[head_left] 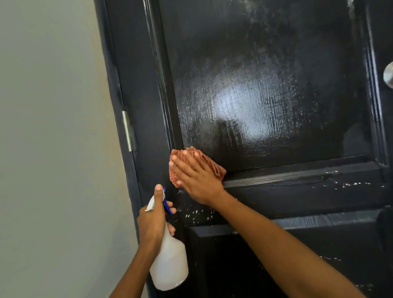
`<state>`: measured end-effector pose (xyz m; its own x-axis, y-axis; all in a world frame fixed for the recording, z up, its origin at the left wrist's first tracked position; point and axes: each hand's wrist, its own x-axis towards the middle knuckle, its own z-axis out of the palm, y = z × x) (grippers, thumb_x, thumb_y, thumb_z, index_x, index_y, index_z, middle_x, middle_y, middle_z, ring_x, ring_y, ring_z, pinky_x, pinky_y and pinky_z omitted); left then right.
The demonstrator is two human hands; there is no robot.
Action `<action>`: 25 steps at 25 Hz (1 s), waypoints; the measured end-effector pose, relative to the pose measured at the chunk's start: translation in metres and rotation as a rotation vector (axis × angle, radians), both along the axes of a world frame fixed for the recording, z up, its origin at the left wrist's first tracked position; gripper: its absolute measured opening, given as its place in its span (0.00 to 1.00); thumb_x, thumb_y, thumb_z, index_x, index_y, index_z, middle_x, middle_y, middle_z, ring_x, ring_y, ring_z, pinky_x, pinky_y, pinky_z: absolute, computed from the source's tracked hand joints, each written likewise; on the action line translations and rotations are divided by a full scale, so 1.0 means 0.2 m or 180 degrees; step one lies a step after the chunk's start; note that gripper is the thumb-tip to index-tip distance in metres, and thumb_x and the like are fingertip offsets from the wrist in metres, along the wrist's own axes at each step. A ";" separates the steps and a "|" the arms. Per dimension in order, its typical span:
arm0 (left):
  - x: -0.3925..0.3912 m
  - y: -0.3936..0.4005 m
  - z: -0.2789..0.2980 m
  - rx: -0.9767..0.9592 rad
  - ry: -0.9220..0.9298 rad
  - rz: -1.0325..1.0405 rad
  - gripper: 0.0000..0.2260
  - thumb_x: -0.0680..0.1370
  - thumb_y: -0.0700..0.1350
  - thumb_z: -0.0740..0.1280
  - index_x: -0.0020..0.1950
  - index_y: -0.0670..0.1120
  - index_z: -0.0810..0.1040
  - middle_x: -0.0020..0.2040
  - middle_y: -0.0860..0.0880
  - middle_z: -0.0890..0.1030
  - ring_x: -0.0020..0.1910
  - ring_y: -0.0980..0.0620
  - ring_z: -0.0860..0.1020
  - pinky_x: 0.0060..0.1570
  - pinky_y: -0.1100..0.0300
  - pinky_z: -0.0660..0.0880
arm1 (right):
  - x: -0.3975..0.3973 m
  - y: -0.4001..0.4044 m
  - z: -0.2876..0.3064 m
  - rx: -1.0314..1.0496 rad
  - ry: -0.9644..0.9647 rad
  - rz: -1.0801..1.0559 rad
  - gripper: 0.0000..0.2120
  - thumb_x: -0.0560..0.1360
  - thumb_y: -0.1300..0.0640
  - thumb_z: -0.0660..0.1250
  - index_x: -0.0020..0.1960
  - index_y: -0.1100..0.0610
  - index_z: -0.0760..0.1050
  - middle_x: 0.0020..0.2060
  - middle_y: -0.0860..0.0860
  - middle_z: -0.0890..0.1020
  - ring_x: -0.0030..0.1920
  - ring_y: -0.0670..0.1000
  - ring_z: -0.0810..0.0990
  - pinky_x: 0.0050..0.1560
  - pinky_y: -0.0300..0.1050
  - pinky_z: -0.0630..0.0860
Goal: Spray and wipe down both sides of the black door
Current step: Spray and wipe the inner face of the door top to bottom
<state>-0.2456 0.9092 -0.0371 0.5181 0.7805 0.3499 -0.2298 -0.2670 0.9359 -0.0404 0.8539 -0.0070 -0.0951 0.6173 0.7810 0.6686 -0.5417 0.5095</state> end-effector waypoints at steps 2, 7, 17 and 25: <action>-0.02 0.01 0.02 0.0028 -0.0017 -0.0013 0.30 0.78 0.68 0.58 0.47 0.43 0.82 0.41 0.43 0.85 0.24 0.43 0.76 0.24 0.57 0.75 | 0.00 0.02 0.14 -0.0010 -0.0123 -0.0044 0.31 0.85 0.44 0.52 0.85 0.53 0.51 0.84 0.52 0.52 0.83 0.59 0.47 0.81 0.60 0.41; -0.03 0.04 0.06 0.0031 -0.0138 -0.0048 0.26 0.79 0.66 0.59 0.47 0.44 0.81 0.41 0.42 0.85 0.29 0.43 0.78 0.26 0.55 0.77 | -0.09 0.14 0.25 0.0811 0.0580 0.0075 0.31 0.85 0.45 0.53 0.84 0.56 0.53 0.84 0.52 0.54 0.83 0.60 0.47 0.82 0.62 0.43; 0.03 0.00 -0.02 -0.0057 0.0039 -0.0125 0.29 0.78 0.68 0.57 0.48 0.43 0.82 0.43 0.42 0.85 0.29 0.48 0.79 0.26 0.60 0.77 | 0.03 -0.15 -0.33 -0.0267 0.0237 0.0093 0.30 0.83 0.44 0.52 0.83 0.52 0.57 0.82 0.51 0.60 0.83 0.55 0.50 0.82 0.57 0.41; 0.06 0.00 -0.06 -0.0074 0.0169 -0.0411 0.29 0.79 0.66 0.58 0.52 0.40 0.81 0.47 0.40 0.84 0.32 0.44 0.79 0.28 0.59 0.77 | 0.21 -0.74 -0.53 0.1287 0.1041 -0.0401 0.28 0.85 0.42 0.51 0.83 0.50 0.59 0.82 0.48 0.61 0.83 0.57 0.53 0.81 0.61 0.49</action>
